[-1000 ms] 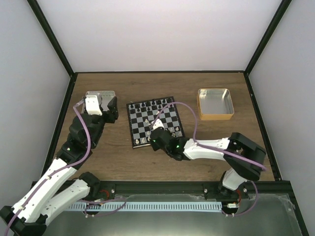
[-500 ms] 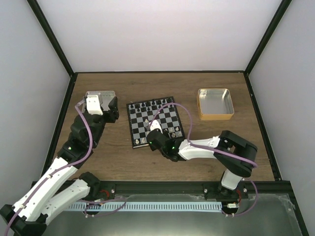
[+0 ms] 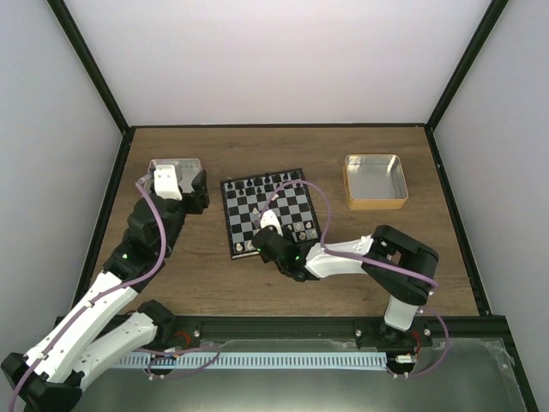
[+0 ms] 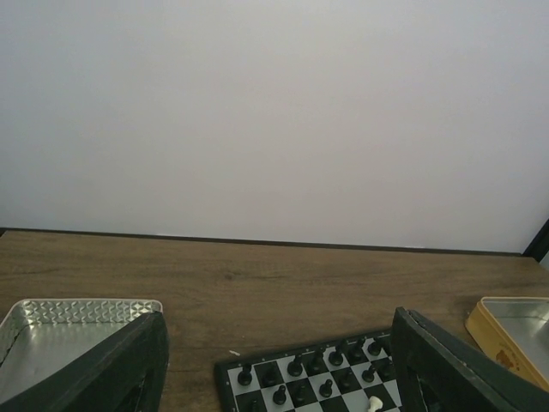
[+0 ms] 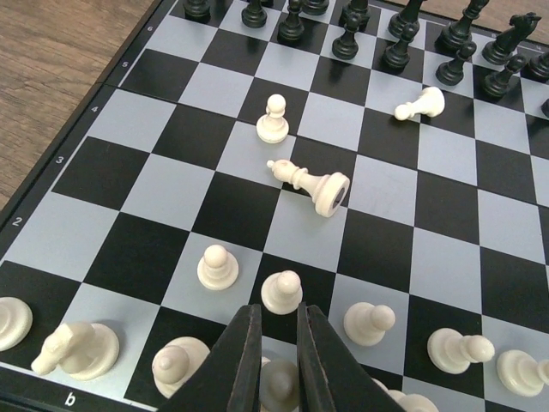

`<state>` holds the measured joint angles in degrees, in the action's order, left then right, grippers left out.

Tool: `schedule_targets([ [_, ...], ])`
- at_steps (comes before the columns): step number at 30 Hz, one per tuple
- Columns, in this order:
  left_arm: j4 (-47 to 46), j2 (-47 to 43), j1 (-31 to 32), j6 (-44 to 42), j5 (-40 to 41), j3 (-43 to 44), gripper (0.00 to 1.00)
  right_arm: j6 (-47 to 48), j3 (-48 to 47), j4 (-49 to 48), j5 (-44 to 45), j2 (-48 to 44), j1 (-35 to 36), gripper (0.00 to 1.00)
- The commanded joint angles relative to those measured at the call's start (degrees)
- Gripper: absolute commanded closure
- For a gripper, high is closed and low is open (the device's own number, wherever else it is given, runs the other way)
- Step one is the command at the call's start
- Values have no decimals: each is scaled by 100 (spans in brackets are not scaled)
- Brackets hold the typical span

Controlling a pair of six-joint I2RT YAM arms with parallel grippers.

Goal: Set up the chess pieces on the board
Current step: Place the chess piece on the chessboard, then pick up the chess piece from the chessboard.

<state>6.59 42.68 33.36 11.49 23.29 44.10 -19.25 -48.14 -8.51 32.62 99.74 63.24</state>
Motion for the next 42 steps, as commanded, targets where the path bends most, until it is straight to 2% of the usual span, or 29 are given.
schedule_targets([
  [1, -96, 21, -34, -90, 58, -39, 27, -104, -298, 133, 142, 94, 47, 92],
  [12, -96, 70, -40, -103, 63, -48, 27, -140, -398, 666, 248, -498, 47, 70],
  [22, -88, 65, -49, -97, 47, -36, 27, -440, -749, 1001, -455, -1002, -81, 60],
  [28, -78, 59, -49, -68, 51, -38, 27, -941, -1480, 1765, -1298, -719, -590, 54],
  [33, -66, 39, -55, -51, 50, -39, 27, -1097, -2158, 2403, -1521, -192, -910, 49],
  [38, -53, 39, -63, -41, 18, -41, 26, -849, -2460, 2617, -2008, 312, -1156, 47],
  [42, -44, 48, -58, -41, -7, -41, 26, -456, -2638, 2760, -2636, 627, -1446, 51],
])
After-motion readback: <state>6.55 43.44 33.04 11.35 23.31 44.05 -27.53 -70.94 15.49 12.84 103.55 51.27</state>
